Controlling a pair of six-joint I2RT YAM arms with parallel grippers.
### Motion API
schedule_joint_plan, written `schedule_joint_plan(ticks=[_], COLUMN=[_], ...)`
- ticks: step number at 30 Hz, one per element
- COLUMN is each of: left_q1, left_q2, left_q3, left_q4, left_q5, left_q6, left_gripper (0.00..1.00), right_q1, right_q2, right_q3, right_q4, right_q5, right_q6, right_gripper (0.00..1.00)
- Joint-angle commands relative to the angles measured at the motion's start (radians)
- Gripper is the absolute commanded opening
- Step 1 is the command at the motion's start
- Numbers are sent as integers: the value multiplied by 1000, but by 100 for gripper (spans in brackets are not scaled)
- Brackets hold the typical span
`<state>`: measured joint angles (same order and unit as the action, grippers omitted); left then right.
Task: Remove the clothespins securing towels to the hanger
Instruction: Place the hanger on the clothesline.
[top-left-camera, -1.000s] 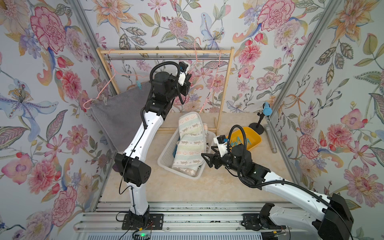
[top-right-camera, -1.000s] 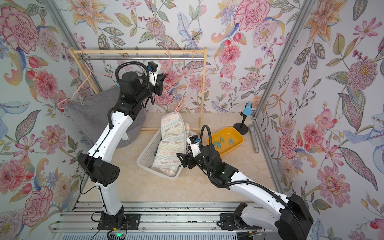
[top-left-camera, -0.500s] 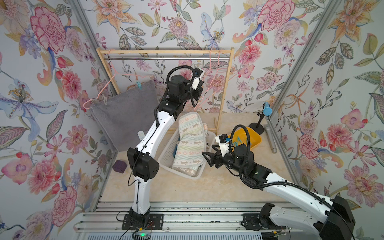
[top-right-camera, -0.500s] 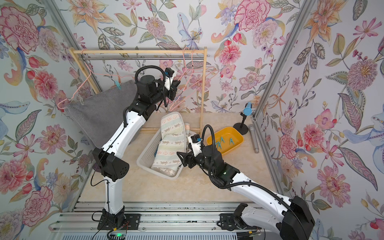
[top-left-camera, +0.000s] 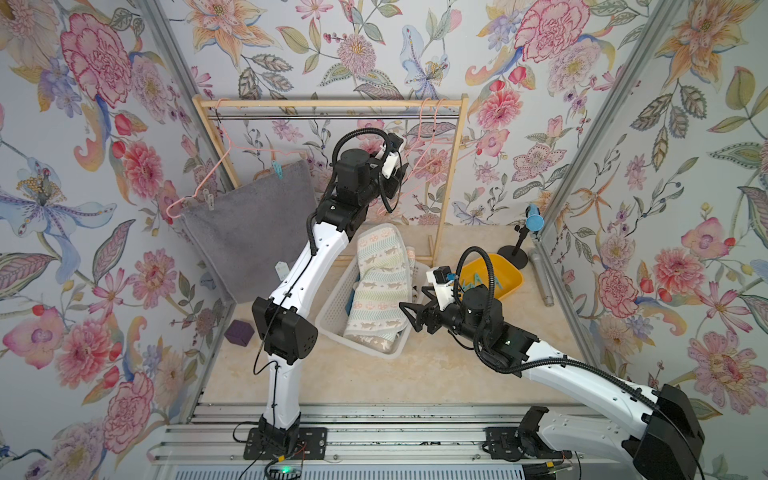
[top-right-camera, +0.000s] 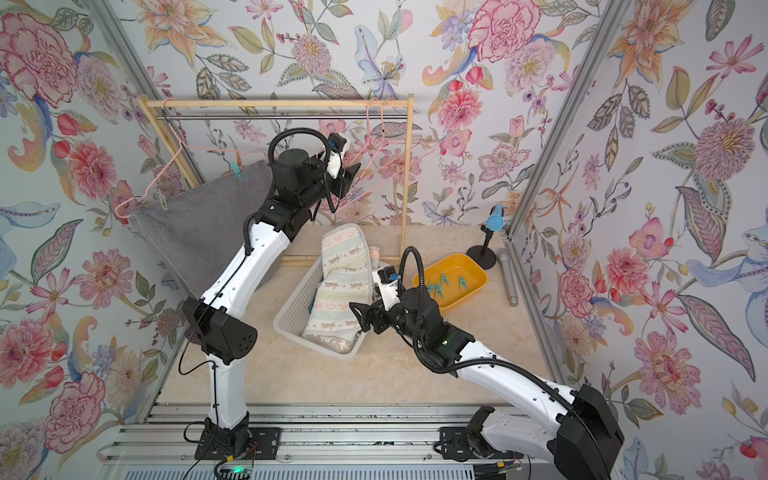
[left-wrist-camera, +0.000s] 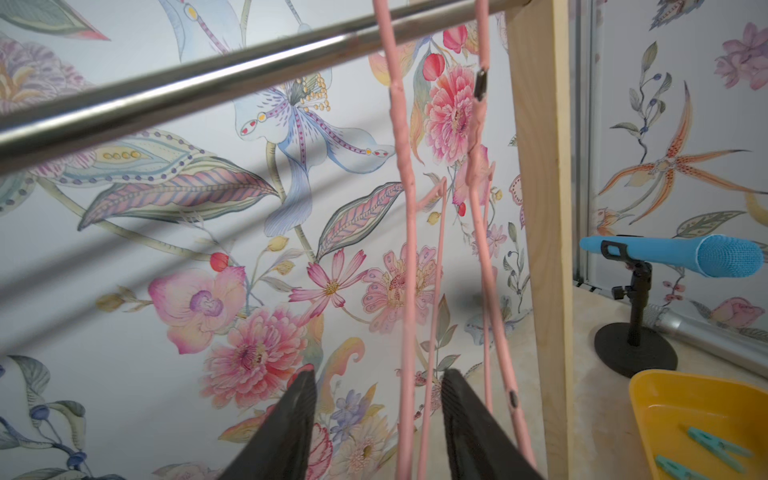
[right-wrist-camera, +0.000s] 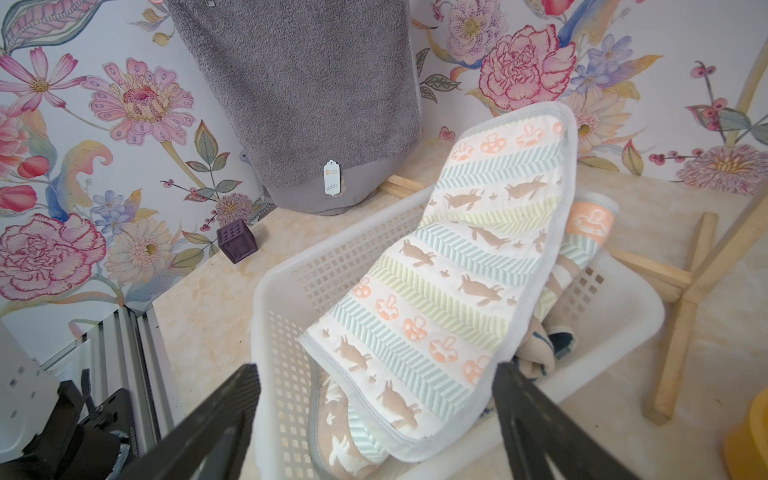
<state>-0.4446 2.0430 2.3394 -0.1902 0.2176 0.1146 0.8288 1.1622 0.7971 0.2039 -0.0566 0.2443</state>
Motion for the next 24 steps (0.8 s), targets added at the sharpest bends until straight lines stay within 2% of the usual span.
schedule_joint_plan(ticks=[1,5,9,14,20,24], left_q1=[35,96,210,348,527,621], left_q2=[-160,-300,-407,-521,-589,-562], left_q3=[1,-127,-255,-399,-565,-577], left_q4=[10,49,90,100,103,57], left_q5=[-49,-21,77,80,63,69], left_q6=[13,8,-85,-124,-179,-168], left_gripper=[71,79,80,82,83,84], right_q1=[-1,-2,-2,-1,6,8], right_q2=[39,86,118,144,170,192], right_q3=[57,82,94,105,125,117], right_q4=[44,79,103,113,133,176], right_q5=[-28,-64,-105,-158,-220,-269], right_q6=[-33,-34,-28,-27,-38,-40], right_gripper=[91,92,92,92,94,94])
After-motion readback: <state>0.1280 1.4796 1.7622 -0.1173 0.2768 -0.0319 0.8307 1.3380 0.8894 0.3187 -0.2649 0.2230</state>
